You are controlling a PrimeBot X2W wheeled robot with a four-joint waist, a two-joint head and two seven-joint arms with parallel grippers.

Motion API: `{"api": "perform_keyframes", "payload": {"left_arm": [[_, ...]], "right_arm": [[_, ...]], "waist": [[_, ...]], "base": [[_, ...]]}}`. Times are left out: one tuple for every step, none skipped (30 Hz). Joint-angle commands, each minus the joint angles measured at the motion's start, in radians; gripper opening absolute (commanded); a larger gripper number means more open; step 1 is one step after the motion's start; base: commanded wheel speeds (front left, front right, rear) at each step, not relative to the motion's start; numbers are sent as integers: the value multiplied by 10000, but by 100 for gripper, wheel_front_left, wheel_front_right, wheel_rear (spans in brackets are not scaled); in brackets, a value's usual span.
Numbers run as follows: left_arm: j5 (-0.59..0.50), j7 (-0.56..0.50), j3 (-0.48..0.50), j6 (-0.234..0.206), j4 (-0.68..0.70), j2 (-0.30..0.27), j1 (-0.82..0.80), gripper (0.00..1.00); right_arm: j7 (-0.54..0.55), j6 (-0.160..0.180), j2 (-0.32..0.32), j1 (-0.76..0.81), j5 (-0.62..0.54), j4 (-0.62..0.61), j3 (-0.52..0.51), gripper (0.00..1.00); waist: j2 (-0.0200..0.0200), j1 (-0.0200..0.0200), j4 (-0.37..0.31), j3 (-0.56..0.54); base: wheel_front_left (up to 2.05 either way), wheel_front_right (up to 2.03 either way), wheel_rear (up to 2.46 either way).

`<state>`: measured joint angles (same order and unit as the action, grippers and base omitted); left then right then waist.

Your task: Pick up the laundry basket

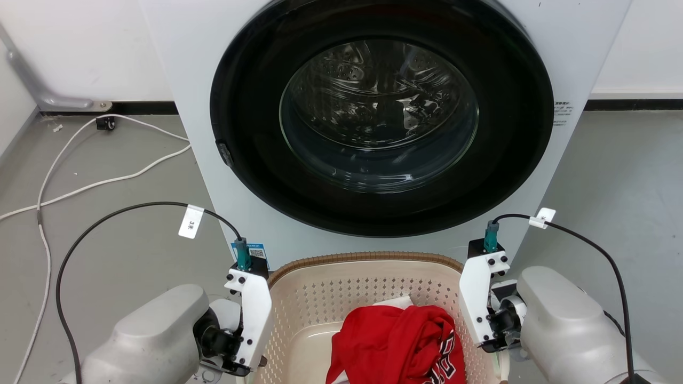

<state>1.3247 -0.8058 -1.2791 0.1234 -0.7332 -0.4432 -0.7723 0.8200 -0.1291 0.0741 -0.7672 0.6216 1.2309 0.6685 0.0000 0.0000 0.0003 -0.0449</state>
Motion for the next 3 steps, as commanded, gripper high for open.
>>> {"api": "perform_keyframes", "payload": {"left_arm": [[-4,-21,-26,121,57,57,-16,0],[-2,-29,-26,121,50,54,-20,0],[-3,-40,-26,121,43,50,-25,0]], "right_arm": [[-15,-28,-38,-119,-9,-14,61,0],[-25,-28,-38,-128,-4,-10,68,0],[-41,-29,-37,-139,13,-4,76,0]], "waist": [[0,0,-5,-1],[0,0,-7,-3],[0,0,-10,-3]], "base": [[0,0,0],[0,0,0],[0,0,0]]}}
